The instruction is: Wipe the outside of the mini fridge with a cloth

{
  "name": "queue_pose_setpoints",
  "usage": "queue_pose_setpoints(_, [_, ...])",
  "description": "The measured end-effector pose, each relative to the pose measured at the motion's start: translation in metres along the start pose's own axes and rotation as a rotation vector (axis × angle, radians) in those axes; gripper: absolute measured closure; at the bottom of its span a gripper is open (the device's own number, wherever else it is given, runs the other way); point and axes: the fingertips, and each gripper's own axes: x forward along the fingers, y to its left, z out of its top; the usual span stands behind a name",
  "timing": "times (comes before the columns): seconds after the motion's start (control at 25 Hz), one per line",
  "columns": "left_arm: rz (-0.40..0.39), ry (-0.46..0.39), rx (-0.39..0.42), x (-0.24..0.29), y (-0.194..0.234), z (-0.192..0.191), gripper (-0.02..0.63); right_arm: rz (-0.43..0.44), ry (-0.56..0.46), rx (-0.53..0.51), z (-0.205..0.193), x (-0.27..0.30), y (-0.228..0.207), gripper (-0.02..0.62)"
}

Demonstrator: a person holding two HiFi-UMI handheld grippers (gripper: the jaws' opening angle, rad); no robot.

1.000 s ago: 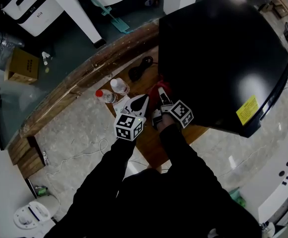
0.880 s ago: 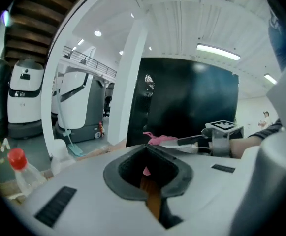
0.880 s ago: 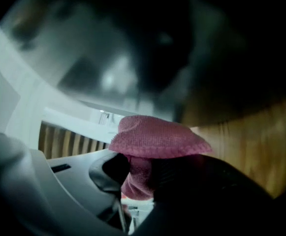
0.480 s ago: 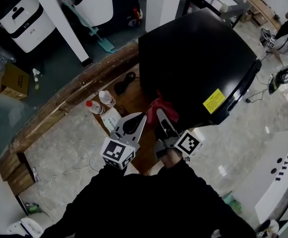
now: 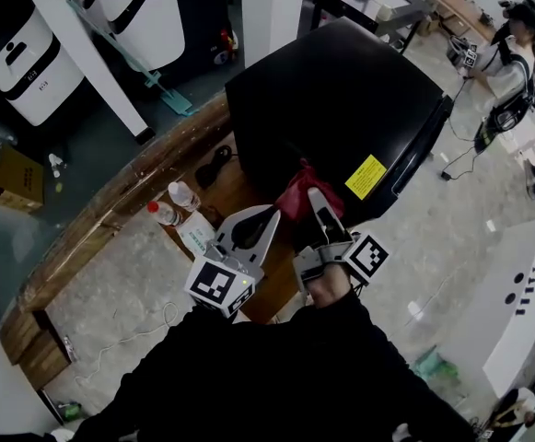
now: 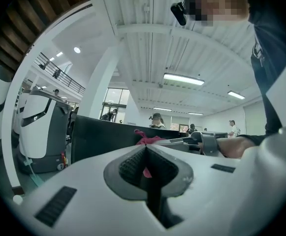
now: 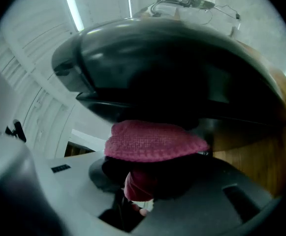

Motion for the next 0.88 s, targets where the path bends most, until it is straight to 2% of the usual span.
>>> queue_pose_setpoints(0.12, [-0.004, 0.014, -0.003, 0.005, 0.004, -0.005, 0.601, 0.012, -0.015, 0.058, 0.000, 0.003, -0.005, 0.472])
queue_pose_setpoints(0.28, [-0.011, 0.035, -0.044, 0.011, 0.008, -0.018, 0.601, -0.005, -0.022, 0.116, -0.004, 0.005, -0.023, 0.471])
queue_pose_setpoints(0.88, [-0.007, 0.149, -0.072, 0.034, 0.038, -0.124, 0.601, -0.130, 0.007, 0.139, -0.024, 0.006, -0.135, 0.471])
